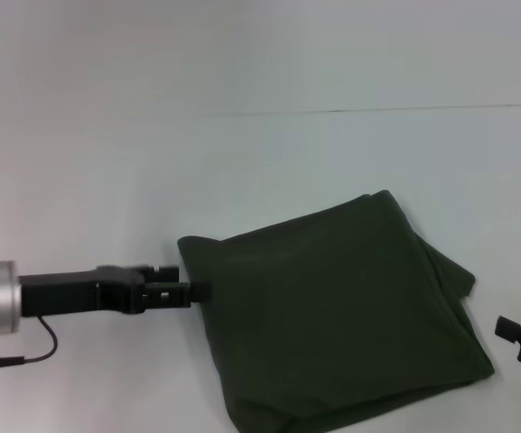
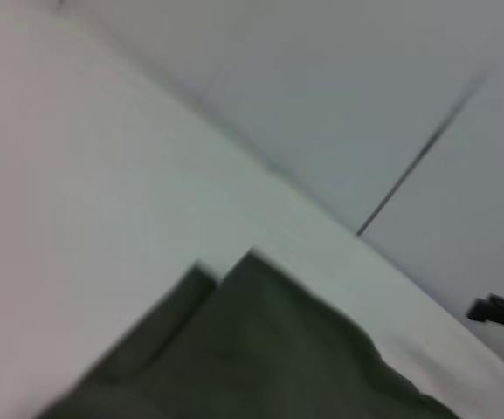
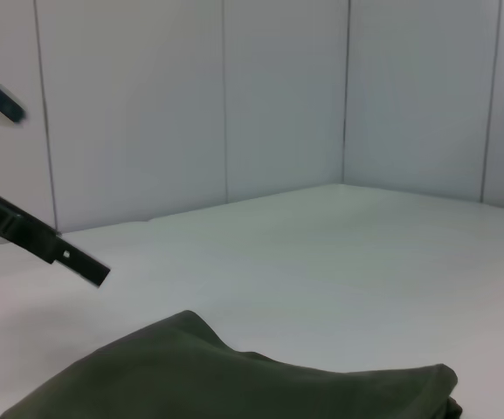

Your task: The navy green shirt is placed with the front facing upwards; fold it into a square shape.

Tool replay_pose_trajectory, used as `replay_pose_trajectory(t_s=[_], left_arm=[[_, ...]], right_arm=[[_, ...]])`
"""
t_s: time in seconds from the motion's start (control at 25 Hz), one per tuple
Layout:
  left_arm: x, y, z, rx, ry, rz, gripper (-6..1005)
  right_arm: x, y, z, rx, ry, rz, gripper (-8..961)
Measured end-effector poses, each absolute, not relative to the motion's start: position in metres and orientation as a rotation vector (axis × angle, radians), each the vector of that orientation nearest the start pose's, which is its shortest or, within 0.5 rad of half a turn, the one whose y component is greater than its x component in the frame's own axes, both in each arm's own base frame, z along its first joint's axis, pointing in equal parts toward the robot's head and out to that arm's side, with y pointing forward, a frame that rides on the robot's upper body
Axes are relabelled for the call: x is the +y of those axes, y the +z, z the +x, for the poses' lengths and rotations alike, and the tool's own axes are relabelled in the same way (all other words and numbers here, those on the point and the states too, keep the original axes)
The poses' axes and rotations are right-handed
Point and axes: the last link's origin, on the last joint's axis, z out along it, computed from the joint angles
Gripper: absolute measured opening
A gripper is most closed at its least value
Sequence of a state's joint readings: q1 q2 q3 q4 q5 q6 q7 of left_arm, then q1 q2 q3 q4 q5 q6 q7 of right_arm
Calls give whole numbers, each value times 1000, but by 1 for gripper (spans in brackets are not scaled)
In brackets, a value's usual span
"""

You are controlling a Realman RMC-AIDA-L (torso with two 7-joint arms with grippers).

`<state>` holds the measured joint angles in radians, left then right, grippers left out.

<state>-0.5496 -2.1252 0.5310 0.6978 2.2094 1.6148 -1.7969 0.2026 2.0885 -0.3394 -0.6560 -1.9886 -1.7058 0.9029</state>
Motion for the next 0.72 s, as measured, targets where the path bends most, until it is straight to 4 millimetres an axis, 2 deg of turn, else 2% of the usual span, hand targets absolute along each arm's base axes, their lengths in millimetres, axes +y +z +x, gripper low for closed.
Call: replay_pose_trajectory(t_s=[0.12, 0.2, 0.28, 0.36, 0.72], left_arm=[[335, -11, -266, -1572, -567, -2532, 907], [347, -15, -270, -1779, -466, -2379, 907], [352, -18, -270, -1864, -429, -2307, 907], [359, -23, -268, -1901, -412, -2275, 907], [364, -39, -262, -1897, -396, -2260, 906]], right_arm=[[220, 42, 360, 466, 684, -2344, 838], [218, 42, 361, 470, 683, -2342, 838], [217, 42, 362, 472, 681, -2340, 838], [216, 42, 362, 473, 680, -2338, 838], [212, 44, 363, 469, 681, -2342, 838]])
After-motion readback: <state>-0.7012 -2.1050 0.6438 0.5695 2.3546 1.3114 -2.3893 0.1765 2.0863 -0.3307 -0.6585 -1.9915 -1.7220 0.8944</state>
